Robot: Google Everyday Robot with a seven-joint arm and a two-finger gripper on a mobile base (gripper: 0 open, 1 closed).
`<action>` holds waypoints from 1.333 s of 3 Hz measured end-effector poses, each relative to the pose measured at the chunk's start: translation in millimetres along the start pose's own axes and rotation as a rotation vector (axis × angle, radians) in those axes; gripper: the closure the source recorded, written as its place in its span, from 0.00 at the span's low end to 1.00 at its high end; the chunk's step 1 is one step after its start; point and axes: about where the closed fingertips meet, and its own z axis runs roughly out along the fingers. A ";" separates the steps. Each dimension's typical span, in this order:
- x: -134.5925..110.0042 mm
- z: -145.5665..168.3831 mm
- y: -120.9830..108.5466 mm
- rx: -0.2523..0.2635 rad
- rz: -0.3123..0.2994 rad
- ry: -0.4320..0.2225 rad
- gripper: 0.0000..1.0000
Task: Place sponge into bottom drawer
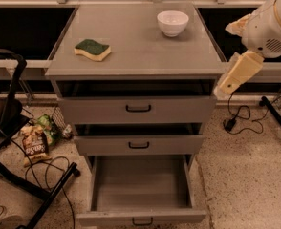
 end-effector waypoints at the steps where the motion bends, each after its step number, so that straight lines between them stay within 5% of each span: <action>1: -18.3 32.8 -37.0 0.042 0.070 -0.156 0.00; 3: -32.1 52.6 -67.5 0.201 0.202 -0.237 0.00; 4: -48.7 65.4 -71.6 0.178 0.180 -0.230 0.00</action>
Offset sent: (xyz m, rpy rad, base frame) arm 0.1004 0.0271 -0.0253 0.3147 -0.2327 -0.3321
